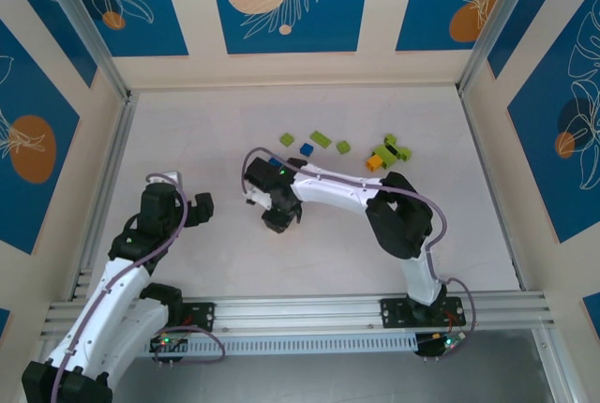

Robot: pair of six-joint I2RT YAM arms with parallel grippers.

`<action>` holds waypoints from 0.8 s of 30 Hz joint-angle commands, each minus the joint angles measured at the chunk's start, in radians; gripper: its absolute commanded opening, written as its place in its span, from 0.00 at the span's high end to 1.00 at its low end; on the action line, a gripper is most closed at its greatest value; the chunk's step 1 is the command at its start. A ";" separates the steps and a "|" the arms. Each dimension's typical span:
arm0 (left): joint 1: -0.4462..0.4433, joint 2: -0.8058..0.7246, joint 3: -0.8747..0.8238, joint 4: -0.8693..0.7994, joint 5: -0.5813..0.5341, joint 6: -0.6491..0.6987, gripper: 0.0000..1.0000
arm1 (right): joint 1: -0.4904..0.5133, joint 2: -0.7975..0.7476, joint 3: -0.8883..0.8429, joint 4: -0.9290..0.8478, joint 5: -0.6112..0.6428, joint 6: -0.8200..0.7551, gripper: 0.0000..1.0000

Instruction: Assemble a carrot with lego

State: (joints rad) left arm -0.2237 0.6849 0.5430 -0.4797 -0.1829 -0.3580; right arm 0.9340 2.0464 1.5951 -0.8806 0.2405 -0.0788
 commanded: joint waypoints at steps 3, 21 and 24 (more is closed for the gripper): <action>0.021 0.002 0.009 0.007 0.028 0.004 0.00 | -0.041 0.138 -0.043 -0.020 0.101 -0.060 0.69; 0.029 0.000 0.005 0.025 0.072 0.005 0.00 | -0.031 -0.035 -0.063 0.026 -0.020 -0.012 0.31; 0.030 -0.003 0.004 0.024 0.079 0.004 0.00 | -0.031 -0.105 -0.085 0.033 -0.028 -0.005 0.30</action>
State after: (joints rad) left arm -0.2096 0.6949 0.5430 -0.4683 -0.1287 -0.3580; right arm 0.9028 2.0399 1.5208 -0.8494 0.2508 -0.1005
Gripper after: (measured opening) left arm 0.999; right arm 0.700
